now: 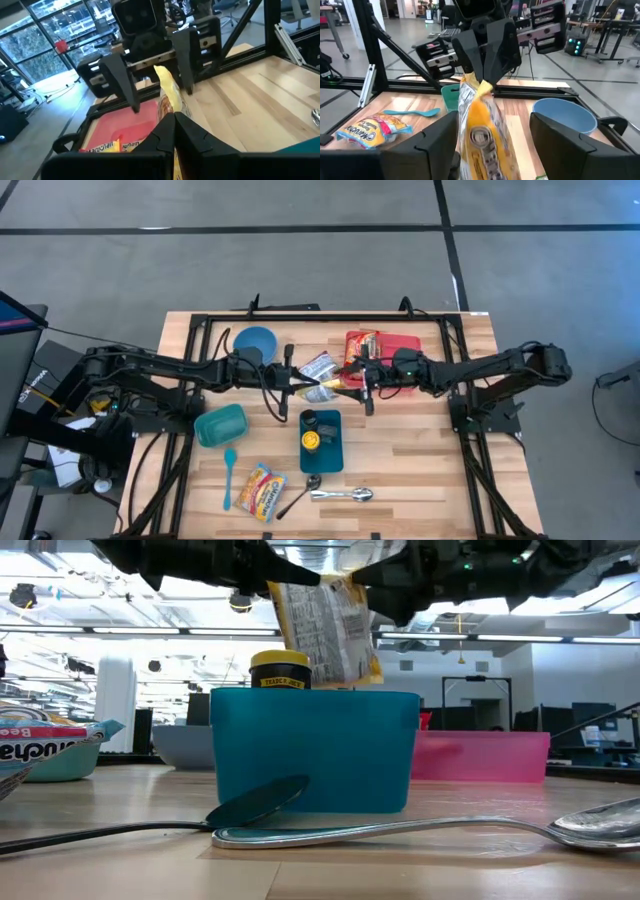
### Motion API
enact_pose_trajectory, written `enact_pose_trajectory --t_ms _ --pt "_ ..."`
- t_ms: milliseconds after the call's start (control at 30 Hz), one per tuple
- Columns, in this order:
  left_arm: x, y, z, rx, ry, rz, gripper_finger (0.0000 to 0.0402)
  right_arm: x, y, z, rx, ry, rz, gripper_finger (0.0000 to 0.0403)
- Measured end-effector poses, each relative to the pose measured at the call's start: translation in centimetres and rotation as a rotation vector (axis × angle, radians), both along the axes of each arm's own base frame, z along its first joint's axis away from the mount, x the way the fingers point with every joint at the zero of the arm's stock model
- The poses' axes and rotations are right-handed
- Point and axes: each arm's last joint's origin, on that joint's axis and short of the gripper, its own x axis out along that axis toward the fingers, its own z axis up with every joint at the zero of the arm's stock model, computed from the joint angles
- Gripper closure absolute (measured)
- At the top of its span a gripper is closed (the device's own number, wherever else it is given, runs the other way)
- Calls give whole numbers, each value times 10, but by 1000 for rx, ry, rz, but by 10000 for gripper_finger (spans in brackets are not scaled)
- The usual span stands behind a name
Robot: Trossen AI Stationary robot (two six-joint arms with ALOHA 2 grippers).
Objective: Pick & Place Food Item
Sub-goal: Put the yellow noodle pack into the red bin
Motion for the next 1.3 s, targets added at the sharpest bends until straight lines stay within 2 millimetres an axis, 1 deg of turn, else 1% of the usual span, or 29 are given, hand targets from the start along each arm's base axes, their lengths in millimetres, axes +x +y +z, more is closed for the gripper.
enact_pose_trajectory --t_ms 133,300,433,667,900,1033,1300 --pt "1 0 -4 -3 26 0 401 13 -1 2 1 11 0 163" --pt "1 0 -5 -3 34 0 401 20 -2 -2 5 69 -1 168" --pt "1 0 -5 -4 39 1 401 18 -2 -2 4 87 -1 184" --pt "1 0 -7 -5 56 1 401 9 -3 8 8 101 -8 208" --pt "1 0 -7 -5 56 1 401 6 -3 7 11 131 -7 227" --pt "1 0 -7 -5 56 1 401 6 -2 7 11 132 -6 250" --pt "1 0 -7 -5 56 2 401 6 -2 7 33 132 -9 311"
